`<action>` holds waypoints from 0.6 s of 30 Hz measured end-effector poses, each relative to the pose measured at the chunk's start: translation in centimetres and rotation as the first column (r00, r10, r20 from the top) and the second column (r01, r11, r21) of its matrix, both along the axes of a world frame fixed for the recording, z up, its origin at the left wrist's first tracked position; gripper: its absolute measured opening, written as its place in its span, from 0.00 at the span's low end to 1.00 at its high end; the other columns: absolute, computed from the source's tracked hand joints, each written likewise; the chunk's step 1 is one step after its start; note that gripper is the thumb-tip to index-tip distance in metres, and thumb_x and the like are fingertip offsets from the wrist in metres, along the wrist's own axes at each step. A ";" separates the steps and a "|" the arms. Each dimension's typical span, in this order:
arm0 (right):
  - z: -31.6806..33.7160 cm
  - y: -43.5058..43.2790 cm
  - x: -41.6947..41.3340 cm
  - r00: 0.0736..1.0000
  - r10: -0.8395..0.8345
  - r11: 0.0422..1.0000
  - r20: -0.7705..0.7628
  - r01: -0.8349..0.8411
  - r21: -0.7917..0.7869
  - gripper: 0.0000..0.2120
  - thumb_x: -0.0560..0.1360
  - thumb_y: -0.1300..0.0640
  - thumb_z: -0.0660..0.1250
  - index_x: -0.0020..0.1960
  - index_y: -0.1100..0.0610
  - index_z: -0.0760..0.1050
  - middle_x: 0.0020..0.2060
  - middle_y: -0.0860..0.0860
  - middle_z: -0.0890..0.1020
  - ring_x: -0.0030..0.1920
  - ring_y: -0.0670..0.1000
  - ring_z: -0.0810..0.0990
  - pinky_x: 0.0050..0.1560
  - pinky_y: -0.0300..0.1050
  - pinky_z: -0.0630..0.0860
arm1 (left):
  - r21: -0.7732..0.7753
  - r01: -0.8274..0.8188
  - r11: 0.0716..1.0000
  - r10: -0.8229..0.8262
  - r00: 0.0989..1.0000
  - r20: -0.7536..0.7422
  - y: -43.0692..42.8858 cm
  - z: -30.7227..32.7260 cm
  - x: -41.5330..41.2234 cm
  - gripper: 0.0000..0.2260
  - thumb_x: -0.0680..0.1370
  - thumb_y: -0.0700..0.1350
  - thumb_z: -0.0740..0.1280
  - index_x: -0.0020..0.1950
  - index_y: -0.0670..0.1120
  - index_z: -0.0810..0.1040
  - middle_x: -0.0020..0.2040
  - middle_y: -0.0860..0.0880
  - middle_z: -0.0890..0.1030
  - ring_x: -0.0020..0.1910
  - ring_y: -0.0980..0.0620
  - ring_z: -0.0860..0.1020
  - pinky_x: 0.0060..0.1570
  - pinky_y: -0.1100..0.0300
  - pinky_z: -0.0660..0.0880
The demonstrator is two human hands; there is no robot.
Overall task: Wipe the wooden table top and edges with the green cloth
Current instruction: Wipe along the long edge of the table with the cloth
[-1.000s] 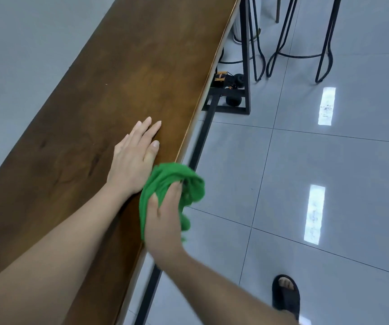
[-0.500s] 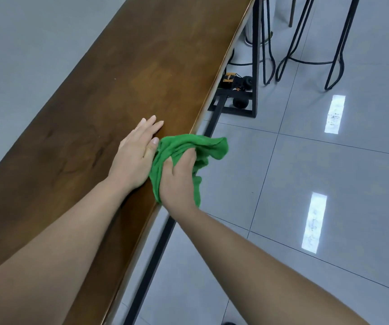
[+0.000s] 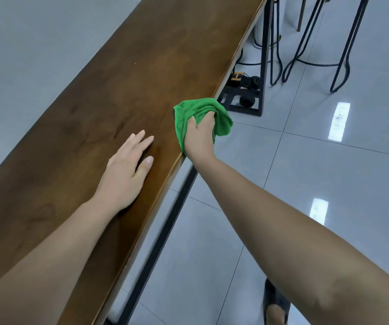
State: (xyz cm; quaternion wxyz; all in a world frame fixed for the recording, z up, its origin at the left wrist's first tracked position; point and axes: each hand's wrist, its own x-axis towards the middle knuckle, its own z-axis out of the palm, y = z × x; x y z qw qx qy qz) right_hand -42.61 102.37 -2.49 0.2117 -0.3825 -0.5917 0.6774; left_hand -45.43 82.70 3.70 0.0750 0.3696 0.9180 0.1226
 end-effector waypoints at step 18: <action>-1.6 -33.2 16.2 0.996 0.068 0.996 -0.061 -0.064 0.070 0.24 0.88 0.55 0.57 0.81 0.62 0.58 0.79 0.58 0.65 0.73 0.54 0.70 0.70 0.47 0.68 | -0.048 0.021 0.999 -0.024 0.998 -0.065 -25.9 -2.0 9.7 0.25 0.90 0.59 0.53 0.88 0.58 0.60 0.89 0.57 0.57 0.89 0.54 0.51 0.84 0.41 0.54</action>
